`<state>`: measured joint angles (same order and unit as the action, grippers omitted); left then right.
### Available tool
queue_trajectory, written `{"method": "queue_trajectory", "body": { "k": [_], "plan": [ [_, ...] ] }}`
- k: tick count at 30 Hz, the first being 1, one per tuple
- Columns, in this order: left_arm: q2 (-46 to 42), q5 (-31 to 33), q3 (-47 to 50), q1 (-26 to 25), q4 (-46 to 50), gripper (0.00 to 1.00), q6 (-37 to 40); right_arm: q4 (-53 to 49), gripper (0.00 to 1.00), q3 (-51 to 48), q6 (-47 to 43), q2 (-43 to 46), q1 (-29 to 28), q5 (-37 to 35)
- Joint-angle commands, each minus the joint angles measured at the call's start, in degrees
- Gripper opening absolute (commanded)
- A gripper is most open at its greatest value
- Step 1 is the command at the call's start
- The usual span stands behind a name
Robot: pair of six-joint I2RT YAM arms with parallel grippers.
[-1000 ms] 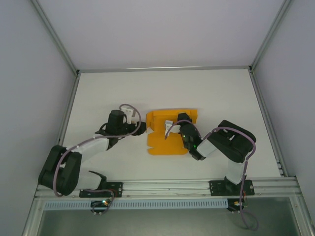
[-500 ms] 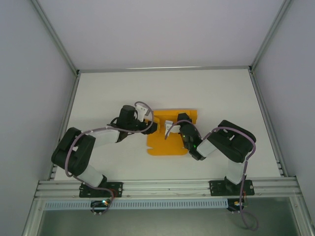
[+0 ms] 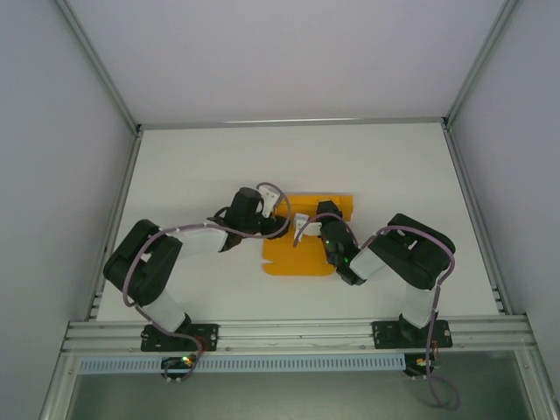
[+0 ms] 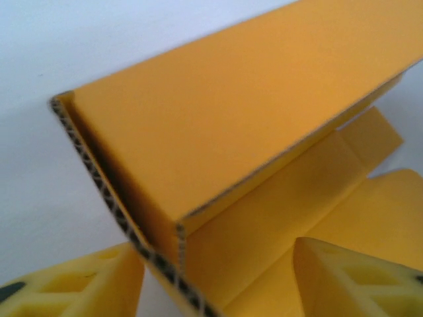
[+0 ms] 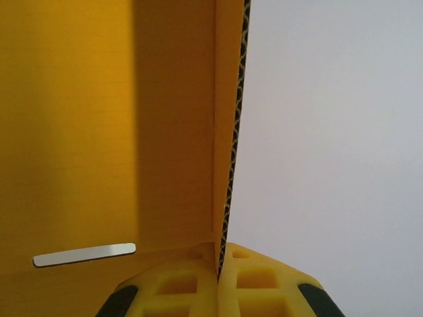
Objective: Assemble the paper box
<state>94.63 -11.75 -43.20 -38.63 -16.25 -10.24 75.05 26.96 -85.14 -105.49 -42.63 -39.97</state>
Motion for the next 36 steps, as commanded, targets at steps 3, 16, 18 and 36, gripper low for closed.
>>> {"method": "queue_trajectory", "body": {
  "k": [3, 16, 18, 36],
  "plan": [
    [1.0, 3.0, -1.2, -0.7, 1.6, 0.55, 1.5, 0.0, 0.0, 1.0, 0.2, -0.5, -0.4, 1.4],
    [-27.2, 10.5, 12.7, 4.8, 6.3, 1.0, -7.6, -0.1, 0.0, 1.1, 0.4, -0.3, 0.3, 0.9],
    [-31.0, 11.7, 15.4, 10.2, 8.7, 1.0, -12.9, 0.0, 0.0, 1.3, 0.3, -0.6, 0.5, 0.8],
    [-16.7, -8.2, 13.4, 21.9, -11.7, 0.81, -11.0, 1.1, 0.0, 10.0, -6.6, -0.9, 4.9, 6.9]
  ]
}}
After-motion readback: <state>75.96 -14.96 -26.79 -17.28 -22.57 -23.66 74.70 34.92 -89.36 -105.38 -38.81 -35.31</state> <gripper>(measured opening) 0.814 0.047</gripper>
